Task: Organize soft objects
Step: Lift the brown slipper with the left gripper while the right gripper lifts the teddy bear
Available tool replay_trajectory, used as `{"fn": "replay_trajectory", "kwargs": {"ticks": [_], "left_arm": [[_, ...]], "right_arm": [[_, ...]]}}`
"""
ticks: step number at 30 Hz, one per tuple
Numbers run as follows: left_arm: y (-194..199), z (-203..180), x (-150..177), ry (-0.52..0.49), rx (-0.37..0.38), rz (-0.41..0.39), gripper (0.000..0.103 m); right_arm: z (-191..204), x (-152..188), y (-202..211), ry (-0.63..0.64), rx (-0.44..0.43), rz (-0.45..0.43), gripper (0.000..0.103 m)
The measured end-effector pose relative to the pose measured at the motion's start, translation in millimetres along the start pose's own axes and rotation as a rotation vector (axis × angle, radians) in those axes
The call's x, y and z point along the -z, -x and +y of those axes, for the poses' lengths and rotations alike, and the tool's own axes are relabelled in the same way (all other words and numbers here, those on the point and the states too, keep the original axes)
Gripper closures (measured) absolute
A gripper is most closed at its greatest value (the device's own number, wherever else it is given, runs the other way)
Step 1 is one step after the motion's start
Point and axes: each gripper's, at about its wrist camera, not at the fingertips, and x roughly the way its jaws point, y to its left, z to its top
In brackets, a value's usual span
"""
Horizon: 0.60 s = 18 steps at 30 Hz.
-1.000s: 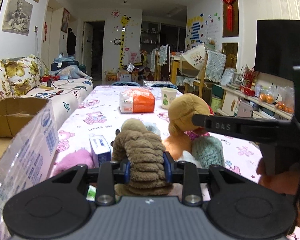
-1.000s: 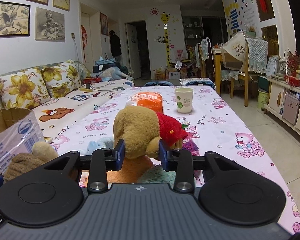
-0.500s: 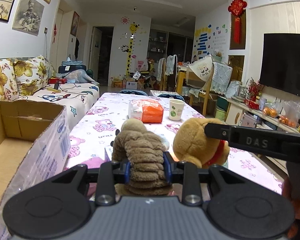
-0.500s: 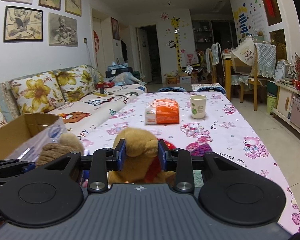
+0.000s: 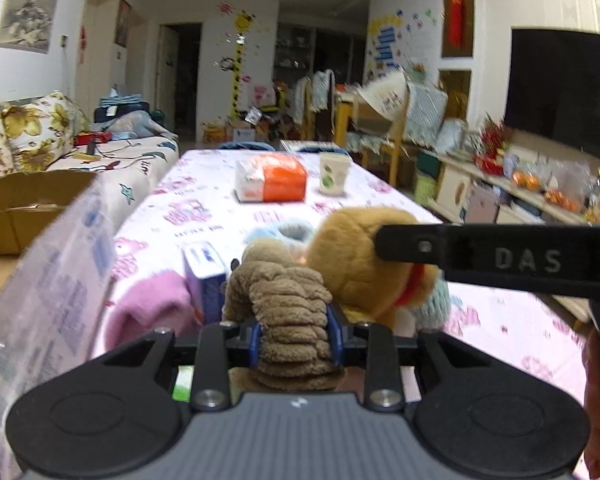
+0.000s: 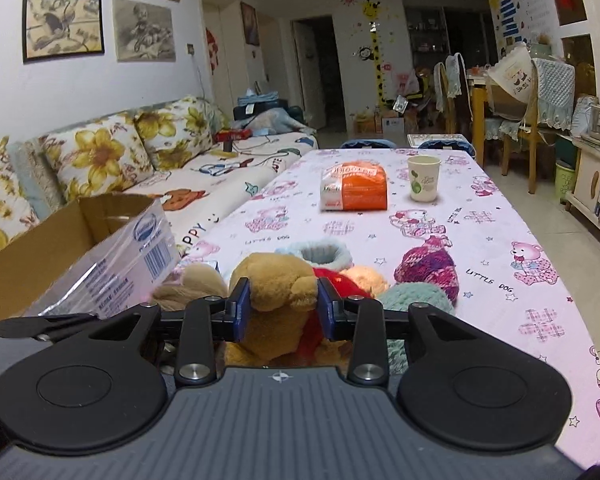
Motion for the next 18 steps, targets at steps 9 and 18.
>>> {"fn": "replay_trajectory", "kwargs": {"ticks": [9, 18], "left_arm": [[-3.4, -5.9, 2.6, -0.017, 0.012, 0.014, 0.073], [-4.2, -13.0, 5.8, -0.030, 0.031, 0.022, 0.076]], "right_arm": [[-19.8, 8.5, -3.0, -0.089, -0.034, 0.002, 0.000], [-48.9, 15.9, -18.1, -0.354, -0.109, 0.065, 0.000]]}}
